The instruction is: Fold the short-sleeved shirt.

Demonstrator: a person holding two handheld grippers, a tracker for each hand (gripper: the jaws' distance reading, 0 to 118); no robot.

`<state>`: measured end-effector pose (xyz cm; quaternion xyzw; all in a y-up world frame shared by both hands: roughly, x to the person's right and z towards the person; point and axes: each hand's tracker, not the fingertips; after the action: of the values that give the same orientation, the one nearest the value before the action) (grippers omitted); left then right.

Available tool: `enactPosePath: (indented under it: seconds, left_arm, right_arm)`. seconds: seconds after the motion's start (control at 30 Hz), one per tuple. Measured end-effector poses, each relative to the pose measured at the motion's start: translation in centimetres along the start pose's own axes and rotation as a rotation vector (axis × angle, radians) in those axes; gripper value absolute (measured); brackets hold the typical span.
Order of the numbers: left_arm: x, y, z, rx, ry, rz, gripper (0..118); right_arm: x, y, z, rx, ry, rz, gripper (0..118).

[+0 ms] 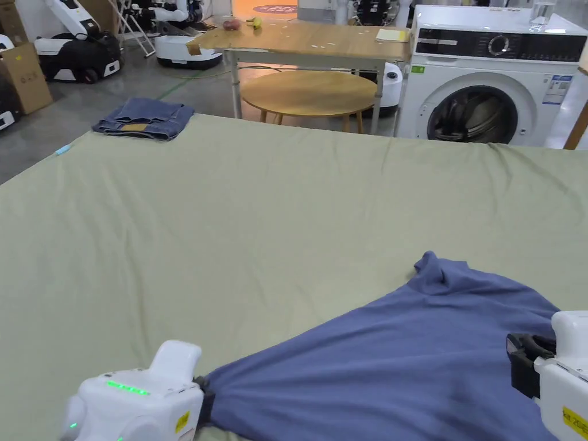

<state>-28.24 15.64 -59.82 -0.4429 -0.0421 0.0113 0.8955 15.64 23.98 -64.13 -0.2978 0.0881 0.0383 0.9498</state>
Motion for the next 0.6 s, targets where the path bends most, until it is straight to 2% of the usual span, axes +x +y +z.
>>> enactPosePath:
  seconds: [0.03, 0.1, 0.13, 0.23, 0.3, 0.33, 0.37, 0.4, 0.43, 0.53, 0.6]
  left_arm:
    - [0.2, -0.2, 0.5, 0.011, -0.011, 0.035, 0]
    - [0.8, -0.3, 2.3, 0.071, 0.033, -0.010, 0]
    - [0.5, 0.5, 3.5, 0.103, 0.010, 0.008, 0]
    - [0.2, 1.1, 5.8, 0.142, -0.061, 0.065, 0]
    - [0.2, 1.3, 6.2, 0.149, -0.045, 0.058, 0]
    - [0.1, 1.4, 6.2, 0.149, -0.049, 0.058, 0]
    - [0.0, 1.5, 6.1, 0.148, -0.056, 0.067, 0]
    - [-0.1, 1.7, 5.5, 0.143, -0.058, 0.072, 0]
    - [-0.2, 1.7, 5.2, 0.135, -0.049, 0.073, 0]
    - [-0.7, 1.9, 4.0, 0.107, -0.032, 0.087, 0]
    - [-1.0, 1.9, 3.4, 0.092, -0.029, 0.096, 0]
  right_arm:
    - [0.6, 0.6, -0.5, -0.010, -0.006, 0.018, 0]
    - [2.1, 1.9, -1.7, -0.028, -0.038, 0.075, 0]
    - [2.9, 2.8, -2.6, -0.044, -0.050, 0.107, 0]
    - [5.5, 5.3, -5.9, -0.072, -0.048, 0.160, 0]
    - [7.1, 6.7, -9.1, -0.095, -0.032, 0.198, 0]
    - [7.8, 7.3, -10.8, -0.099, 0.025, 0.222, 7]
    - [8.5, 7.7, -12.4, -0.108, 0.074, 0.231, 37]
    - [8.8, 8.2, -14.4, -0.133, 0.082, 0.248, 91]
    - [8.8, 8.5, -16.5, -0.179, 0.052, 0.285, 118]
    - [8.8, 8.9, -22.0, -0.147, 0.048, 0.339, 118]
    - [8.4, 8.7, -25.5, -0.235, 0.107, 0.377, 118]
